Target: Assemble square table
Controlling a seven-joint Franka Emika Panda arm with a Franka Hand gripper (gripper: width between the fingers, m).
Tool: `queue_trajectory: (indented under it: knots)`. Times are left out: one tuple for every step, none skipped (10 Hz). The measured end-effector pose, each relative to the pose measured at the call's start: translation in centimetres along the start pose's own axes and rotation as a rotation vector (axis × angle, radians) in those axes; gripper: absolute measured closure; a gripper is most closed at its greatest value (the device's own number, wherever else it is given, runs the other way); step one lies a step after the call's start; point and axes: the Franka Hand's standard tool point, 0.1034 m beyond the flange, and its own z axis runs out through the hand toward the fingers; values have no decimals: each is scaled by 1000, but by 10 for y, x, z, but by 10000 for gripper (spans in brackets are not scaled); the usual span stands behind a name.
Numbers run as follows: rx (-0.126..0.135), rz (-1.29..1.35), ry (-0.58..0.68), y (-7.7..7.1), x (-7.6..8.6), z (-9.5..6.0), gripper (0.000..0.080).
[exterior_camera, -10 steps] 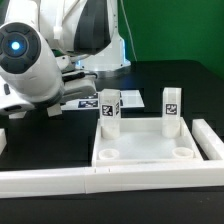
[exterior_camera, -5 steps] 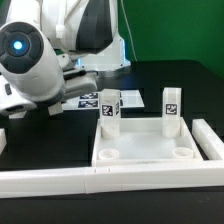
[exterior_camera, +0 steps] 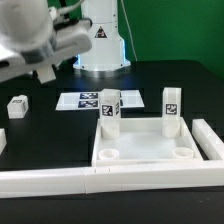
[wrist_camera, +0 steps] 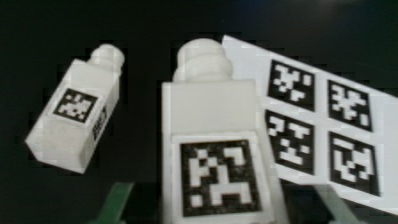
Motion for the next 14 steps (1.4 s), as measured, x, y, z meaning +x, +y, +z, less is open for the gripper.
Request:
queue_trajectory:
  knots:
    - [-10,-8,80,4,7,-1,509]
    - [-13,-5,121,4,5,-2,509]
    - [-13,1,189,2,9,-8,509]
    - [2,4,249,-10,15,-30,509]
    - [7,1,300,-22,23,-53,509]
    - [31,25,405,-37,40,-83,509]
    - [12,60,481,-46,52,-108,509]
    - [-21,80,553,-58,66,-136,509]
    - [-74,90,674,-64,85,-160,509]
    - [-86,105,727,-70,89,-163,509]
    - [-107,99,797,-65,89,-164,509]
    - [-121,105,832,-62,89,-162,509]
    - [-147,103,908,-59,91,-166,509]
    - [-170,105,973,-55,91,-166,509]
